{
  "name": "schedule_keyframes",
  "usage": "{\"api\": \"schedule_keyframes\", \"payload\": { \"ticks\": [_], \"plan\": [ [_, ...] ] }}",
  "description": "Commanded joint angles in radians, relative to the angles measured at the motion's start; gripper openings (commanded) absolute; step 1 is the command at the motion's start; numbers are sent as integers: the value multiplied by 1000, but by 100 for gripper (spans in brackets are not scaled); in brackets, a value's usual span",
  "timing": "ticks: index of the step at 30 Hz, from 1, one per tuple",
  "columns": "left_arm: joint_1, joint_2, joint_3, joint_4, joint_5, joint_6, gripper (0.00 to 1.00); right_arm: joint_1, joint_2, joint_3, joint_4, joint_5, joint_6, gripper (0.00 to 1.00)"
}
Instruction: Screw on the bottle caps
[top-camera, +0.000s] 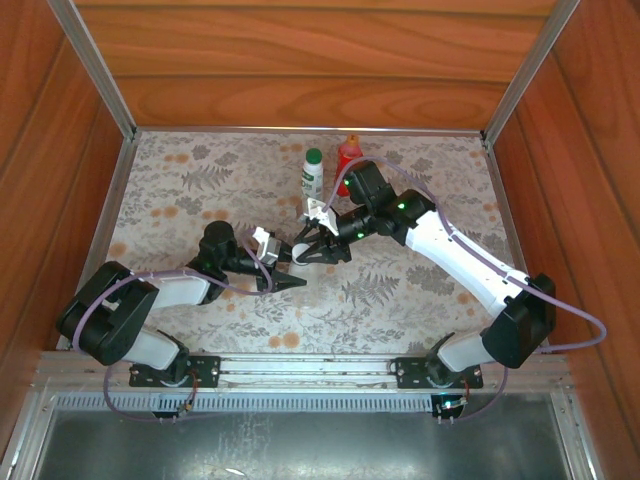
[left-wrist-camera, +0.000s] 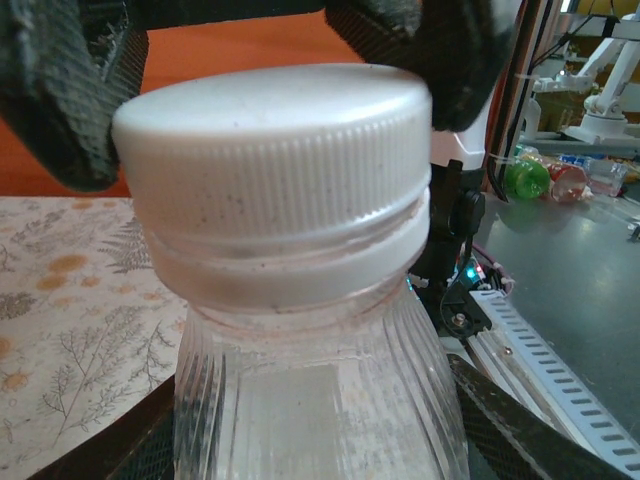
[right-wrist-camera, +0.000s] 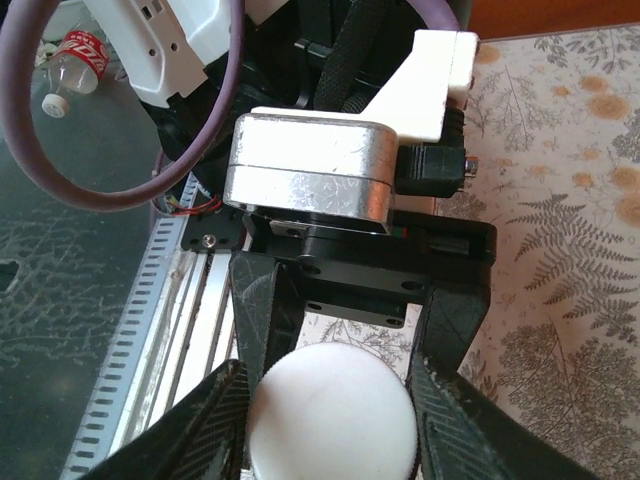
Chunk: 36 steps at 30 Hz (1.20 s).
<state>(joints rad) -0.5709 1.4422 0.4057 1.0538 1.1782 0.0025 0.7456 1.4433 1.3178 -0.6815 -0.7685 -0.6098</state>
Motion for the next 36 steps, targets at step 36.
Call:
{"api": "schedule_keyframes", "payload": {
  "ticks": [36],
  "plan": [
    [-78,60,116,-63,-420,46,54,81,-268,-143,252,534,423,66]
  ]
}}
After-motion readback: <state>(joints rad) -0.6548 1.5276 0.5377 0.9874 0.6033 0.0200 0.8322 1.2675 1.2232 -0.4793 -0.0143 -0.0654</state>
